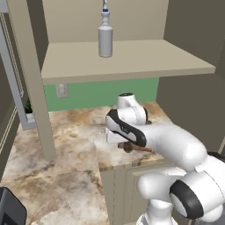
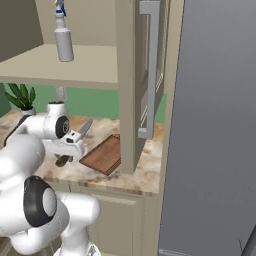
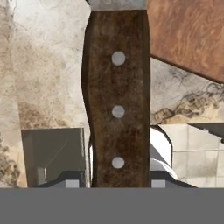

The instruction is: Move the cutting board and knife to the sink. Then move spray from the cabinet to the counter.

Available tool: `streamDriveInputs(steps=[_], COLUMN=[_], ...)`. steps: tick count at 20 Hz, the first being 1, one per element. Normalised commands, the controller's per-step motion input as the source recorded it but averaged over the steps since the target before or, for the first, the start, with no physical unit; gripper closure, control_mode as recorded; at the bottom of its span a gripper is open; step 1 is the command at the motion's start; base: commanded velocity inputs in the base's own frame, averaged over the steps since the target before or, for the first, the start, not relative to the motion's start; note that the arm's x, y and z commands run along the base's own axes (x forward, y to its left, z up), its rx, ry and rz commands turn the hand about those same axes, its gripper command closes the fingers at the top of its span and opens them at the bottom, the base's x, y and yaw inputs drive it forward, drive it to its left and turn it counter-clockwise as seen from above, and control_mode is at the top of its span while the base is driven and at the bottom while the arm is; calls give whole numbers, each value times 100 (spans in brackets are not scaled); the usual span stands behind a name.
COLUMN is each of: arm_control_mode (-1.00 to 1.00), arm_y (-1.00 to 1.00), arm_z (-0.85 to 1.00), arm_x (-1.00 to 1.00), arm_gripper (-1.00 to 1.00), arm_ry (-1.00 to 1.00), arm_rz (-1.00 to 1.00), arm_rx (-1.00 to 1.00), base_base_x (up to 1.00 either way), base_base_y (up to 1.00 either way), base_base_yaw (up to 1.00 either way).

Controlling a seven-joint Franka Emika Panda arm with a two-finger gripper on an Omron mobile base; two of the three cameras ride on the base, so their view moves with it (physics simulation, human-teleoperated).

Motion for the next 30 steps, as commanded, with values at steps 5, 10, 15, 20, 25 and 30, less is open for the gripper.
streamDriveInputs(steps=[5,10,15,20,25,30], arm_control_mode=[-100,-100,-100,-100,-100,-100], arm_y=[-15,-16,-16,-16,-8,-3], arm_z=[29,41,31,52,57,64], arm_x=[-49,-57,-61,-66,-78,-26], arm_gripper=[100,100,100,100,100,100], arm_ry=[-3,0,0,0,-3,0], arm_rz=[0,0,0,0,0,0], arm_rx=[0,0,1,0,0,0], base_base_x=[0,0,0,0,0,0], base_base_y=[0,0,0,0,0,0], base_base_yaw=[0,0,0,0,0,0])
